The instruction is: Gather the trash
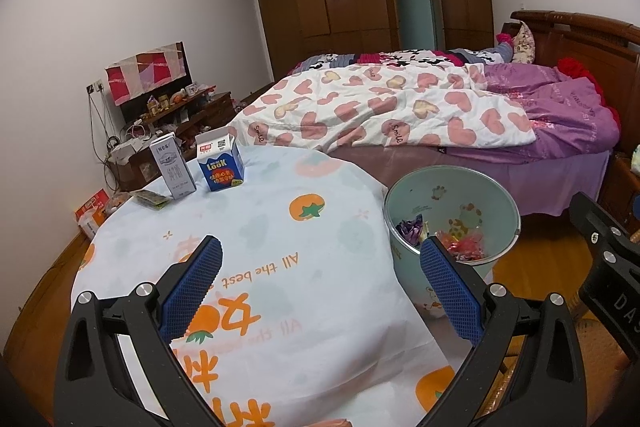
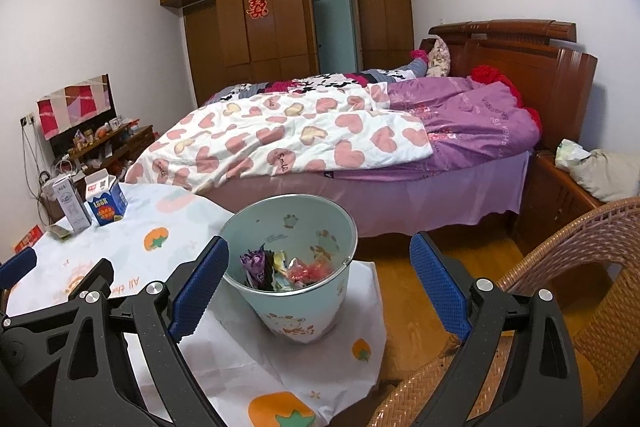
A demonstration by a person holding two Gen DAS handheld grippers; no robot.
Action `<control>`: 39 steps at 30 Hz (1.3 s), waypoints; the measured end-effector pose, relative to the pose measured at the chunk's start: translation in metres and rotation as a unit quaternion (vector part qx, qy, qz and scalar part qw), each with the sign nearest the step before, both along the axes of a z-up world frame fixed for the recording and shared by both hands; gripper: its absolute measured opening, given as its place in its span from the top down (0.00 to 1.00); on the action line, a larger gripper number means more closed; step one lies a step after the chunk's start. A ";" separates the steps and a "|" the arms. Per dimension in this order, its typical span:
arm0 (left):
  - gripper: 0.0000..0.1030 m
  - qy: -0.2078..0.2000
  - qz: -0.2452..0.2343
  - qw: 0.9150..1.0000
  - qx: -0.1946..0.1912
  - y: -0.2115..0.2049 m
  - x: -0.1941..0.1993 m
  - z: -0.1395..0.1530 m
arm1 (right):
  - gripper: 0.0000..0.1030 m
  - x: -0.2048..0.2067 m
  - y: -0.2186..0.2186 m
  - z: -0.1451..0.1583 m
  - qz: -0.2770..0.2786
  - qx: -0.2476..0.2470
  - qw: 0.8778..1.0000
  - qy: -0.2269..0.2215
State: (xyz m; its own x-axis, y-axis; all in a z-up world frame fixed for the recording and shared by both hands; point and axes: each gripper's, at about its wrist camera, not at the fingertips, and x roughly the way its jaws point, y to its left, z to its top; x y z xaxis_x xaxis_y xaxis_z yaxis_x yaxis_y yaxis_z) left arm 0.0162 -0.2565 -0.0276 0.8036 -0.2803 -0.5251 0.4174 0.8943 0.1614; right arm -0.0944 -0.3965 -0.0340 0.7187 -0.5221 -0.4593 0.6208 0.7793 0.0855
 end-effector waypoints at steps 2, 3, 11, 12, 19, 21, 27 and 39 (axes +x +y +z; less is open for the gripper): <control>0.06 -0.001 0.000 1.000 0.002 0.000 0.000 0.000 | 0.12 0.000 0.000 0.000 0.001 0.000 1.000 0.000; 0.06 -0.001 0.000 1.000 0.001 0.000 0.000 0.000 | 0.12 0.000 0.001 0.000 0.002 0.000 1.000 -0.001; 0.06 -0.004 0.007 1.000 -0.002 0.002 -0.001 -0.001 | 0.12 -0.002 0.001 0.000 0.004 0.003 1.000 -0.004; 0.06 -0.004 0.008 1.000 -0.001 0.002 -0.001 -0.001 | 0.12 -0.002 0.001 0.000 0.004 0.003 1.000 -0.003; 0.06 -0.006 0.012 1.000 -0.001 0.004 0.000 0.000 | 0.12 -0.002 0.003 0.000 0.005 0.006 1.000 -0.003; 0.06 -0.005 0.012 1.000 -0.001 0.003 0.000 0.000 | 0.12 -0.002 0.003 0.000 0.005 0.004 1.000 -0.003; 0.06 -0.005 0.014 1.000 -0.001 0.004 0.000 0.001 | 0.12 -0.001 0.003 0.001 0.006 0.007 1.000 -0.004; 0.06 -0.002 0.012 1.000 -0.001 0.005 0.000 0.000 | 0.12 0.000 0.005 0.002 0.005 0.007 1.000 -0.005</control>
State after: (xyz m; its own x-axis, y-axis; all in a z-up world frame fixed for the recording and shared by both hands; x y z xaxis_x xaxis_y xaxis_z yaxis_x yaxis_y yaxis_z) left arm 0.0165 -0.2517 -0.0272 0.8129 -0.2609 -0.5206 0.3941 0.9047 0.1620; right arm -0.0948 -0.3911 -0.0317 0.7284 -0.5083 -0.4594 0.6120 0.7842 0.1027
